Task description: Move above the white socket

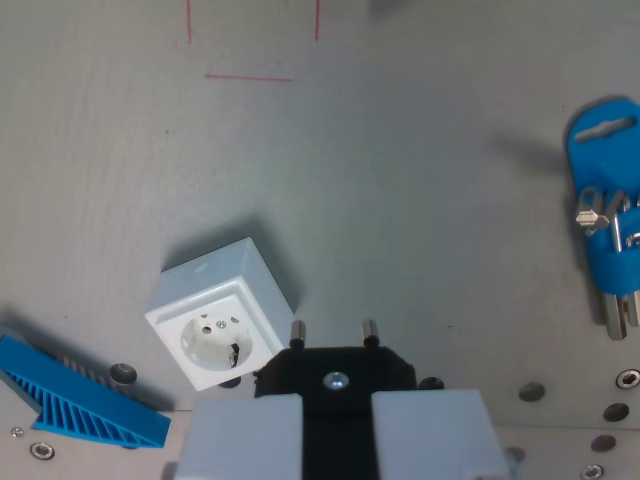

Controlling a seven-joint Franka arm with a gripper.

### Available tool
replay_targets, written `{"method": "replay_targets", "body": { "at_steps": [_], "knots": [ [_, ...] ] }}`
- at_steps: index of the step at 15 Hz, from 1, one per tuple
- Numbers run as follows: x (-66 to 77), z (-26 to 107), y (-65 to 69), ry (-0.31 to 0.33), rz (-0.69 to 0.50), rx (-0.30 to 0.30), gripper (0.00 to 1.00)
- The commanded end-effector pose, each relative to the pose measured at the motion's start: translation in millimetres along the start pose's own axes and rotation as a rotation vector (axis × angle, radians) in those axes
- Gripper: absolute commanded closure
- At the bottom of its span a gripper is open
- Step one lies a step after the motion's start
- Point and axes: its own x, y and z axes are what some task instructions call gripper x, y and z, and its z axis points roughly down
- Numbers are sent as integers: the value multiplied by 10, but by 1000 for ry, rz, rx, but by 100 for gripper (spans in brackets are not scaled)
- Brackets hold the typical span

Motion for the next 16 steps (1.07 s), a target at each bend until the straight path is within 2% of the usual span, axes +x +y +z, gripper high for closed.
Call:
{"method": "replay_targets", "body": {
  "at_steps": [1, 9, 16],
  "knots": [
    [-1, 0, 3, 0, 1, 0, 100],
    [-12, 13, -3, 1, -13, 0, 100],
    [-70, 84, -29, 22, -52, 0, 100]
  ]
}}
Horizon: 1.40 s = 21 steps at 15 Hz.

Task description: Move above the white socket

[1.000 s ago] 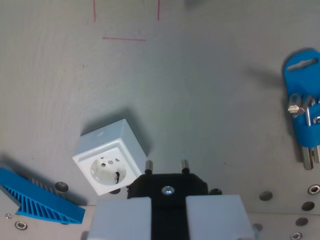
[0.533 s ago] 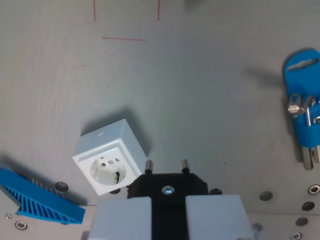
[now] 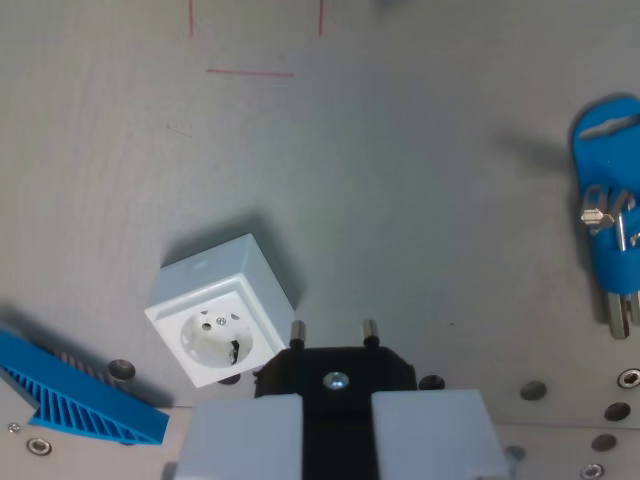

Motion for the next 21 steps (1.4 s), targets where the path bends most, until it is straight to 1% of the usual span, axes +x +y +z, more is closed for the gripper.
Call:
{"method": "replay_targets", "body": {
  "at_steps": [1, 5, 9, 21],
  "knots": [
    [-57, 61, -18, 38, -50, -1, 100],
    [-116, 138, -49, 63, -86, -3, 100],
    [-194, 248, -94, 84, -121, -6, 100],
    [-504, 601, -255, 101, -245, -16, 100]
  ]
}}
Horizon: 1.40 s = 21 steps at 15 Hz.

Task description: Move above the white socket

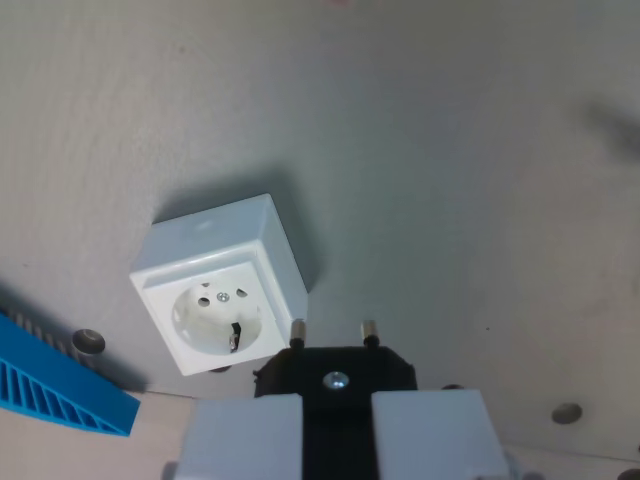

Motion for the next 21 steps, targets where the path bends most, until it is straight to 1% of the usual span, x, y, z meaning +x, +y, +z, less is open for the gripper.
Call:
{"method": "replay_targets", "body": {
  "at_steps": [1, 12, 21],
  "knots": [
    [-145, 82, -68, 131, -121, -30, 100],
    [-419, 464, -285, 129, -209, -41, 100],
    [-549, 710, -417, 109, -249, -42, 100]
  ]
}}
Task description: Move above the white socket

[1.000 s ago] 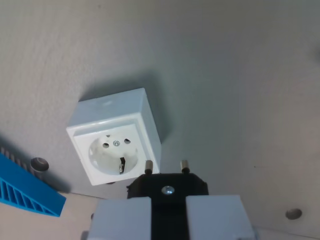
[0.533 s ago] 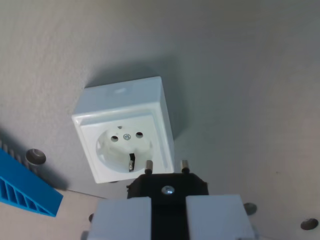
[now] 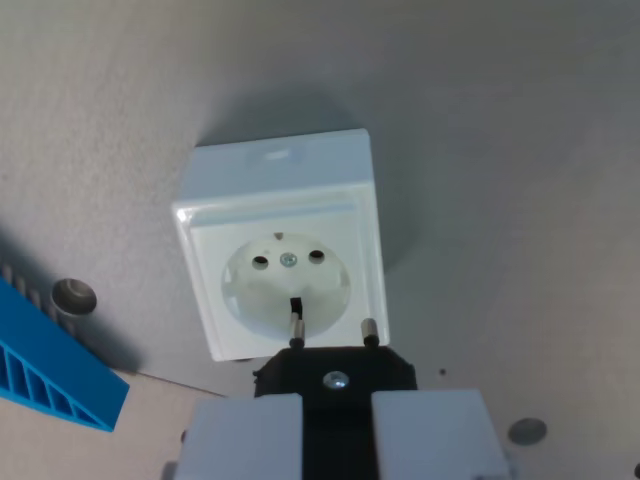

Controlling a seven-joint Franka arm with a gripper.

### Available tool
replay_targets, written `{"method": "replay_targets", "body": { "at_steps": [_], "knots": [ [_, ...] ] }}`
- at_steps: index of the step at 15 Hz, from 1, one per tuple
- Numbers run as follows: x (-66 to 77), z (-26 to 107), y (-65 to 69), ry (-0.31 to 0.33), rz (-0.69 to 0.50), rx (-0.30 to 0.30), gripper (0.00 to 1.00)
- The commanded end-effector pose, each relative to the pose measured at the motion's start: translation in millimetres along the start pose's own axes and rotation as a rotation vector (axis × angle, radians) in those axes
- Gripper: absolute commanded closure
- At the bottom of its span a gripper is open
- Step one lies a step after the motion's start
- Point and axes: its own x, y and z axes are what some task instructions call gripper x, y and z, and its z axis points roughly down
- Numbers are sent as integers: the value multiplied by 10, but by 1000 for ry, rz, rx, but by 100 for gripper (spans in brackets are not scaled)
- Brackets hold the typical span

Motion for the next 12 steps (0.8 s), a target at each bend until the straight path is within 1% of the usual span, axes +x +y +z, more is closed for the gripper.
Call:
{"method": "replay_targets", "body": {
  "at_steps": [1, 7, 12],
  "knots": [
    [-53, 99, -42, 101, -85, -48, 100],
    [-84, 221, -106, 94, -86, -49, 100],
    [-114, 259, -137, 95, -81, -51, 100]
  ]
}}
